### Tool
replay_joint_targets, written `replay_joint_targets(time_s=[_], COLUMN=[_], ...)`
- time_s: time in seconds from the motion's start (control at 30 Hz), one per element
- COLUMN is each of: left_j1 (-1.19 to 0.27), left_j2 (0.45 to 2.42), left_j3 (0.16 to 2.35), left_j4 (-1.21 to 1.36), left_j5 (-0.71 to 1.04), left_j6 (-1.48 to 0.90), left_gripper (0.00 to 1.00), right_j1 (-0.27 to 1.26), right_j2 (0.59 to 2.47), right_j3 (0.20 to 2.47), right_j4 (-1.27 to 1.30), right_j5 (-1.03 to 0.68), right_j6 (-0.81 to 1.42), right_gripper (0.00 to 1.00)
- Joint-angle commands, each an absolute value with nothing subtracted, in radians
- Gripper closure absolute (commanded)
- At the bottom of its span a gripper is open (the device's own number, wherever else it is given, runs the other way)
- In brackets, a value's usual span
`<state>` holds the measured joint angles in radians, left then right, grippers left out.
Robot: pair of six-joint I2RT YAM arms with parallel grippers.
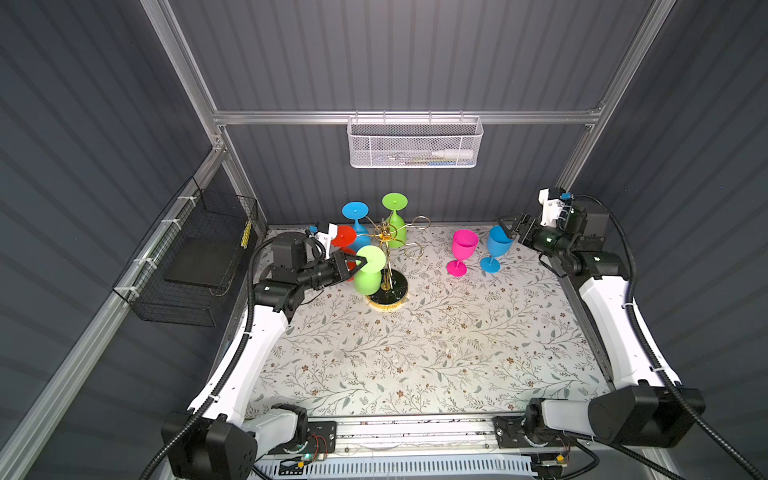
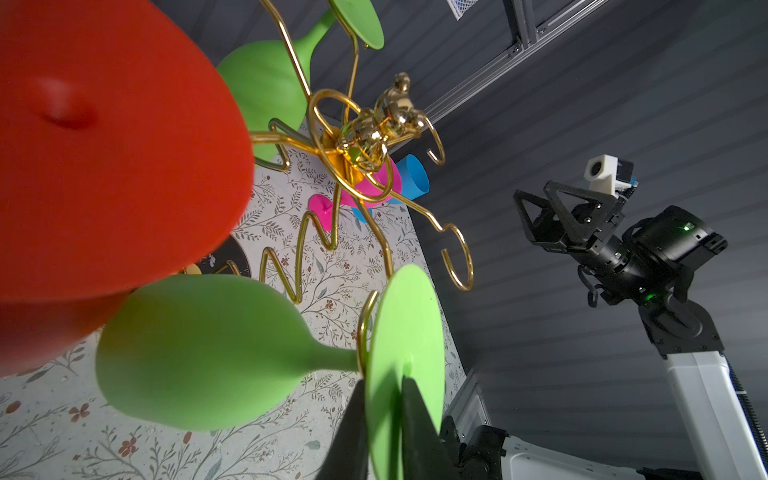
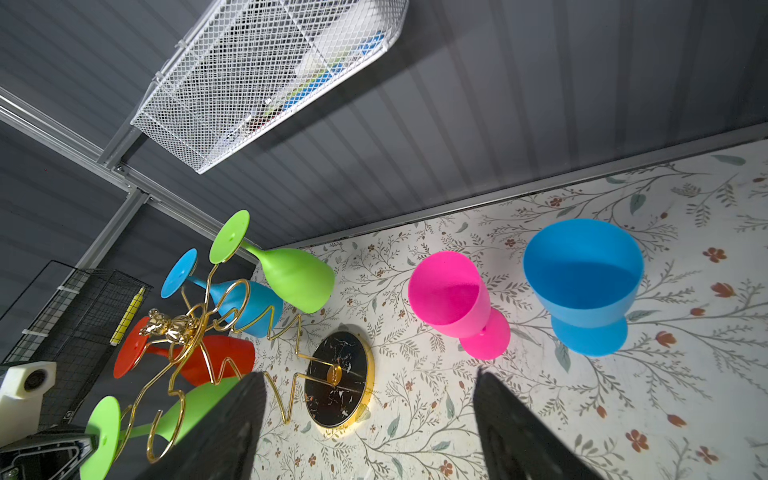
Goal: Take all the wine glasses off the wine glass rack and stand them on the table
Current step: 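Close the left gripper on the green glass's foot on the rack, then pull the green glass off its rack hook with the left gripper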
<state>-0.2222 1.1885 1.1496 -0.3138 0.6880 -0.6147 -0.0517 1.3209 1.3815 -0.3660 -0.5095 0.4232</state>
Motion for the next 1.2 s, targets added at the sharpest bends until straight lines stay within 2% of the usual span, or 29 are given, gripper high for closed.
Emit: replay_joint_targets(time_s=[0.0,0.33,0.53,1.17], left_j1=[-0.225,-0.225,-0.225,-0.225], left_j2=[1.175,1.170,1.177,1.204], left_j3=[1.184,1.212,1.221,1.233], left_j4=[-0.334,-0.348,-0.281,-0.218], left_j5=[0.702,0.731,0.769,0.775], left_j6=[-0.621,-0.635,-0.685,-0.734], left_gripper=[0.87,0.89,1.00,1.00], right_j1=[-0.046,-0.045,-0.046,-0.045], right_j2=[1.304,1.304,1.306,1.297], right_j3=[1.370,1.355,1.352,1.332], right_j4=[-0.348,-0.339,-0.329,-0.323], right_j5=[-0.529,-0.534,-0.546,-0.555], right_j6=[0.428,0.435,0.445,0.451], right_gripper=[0.19,0.19,0.19,0.18])
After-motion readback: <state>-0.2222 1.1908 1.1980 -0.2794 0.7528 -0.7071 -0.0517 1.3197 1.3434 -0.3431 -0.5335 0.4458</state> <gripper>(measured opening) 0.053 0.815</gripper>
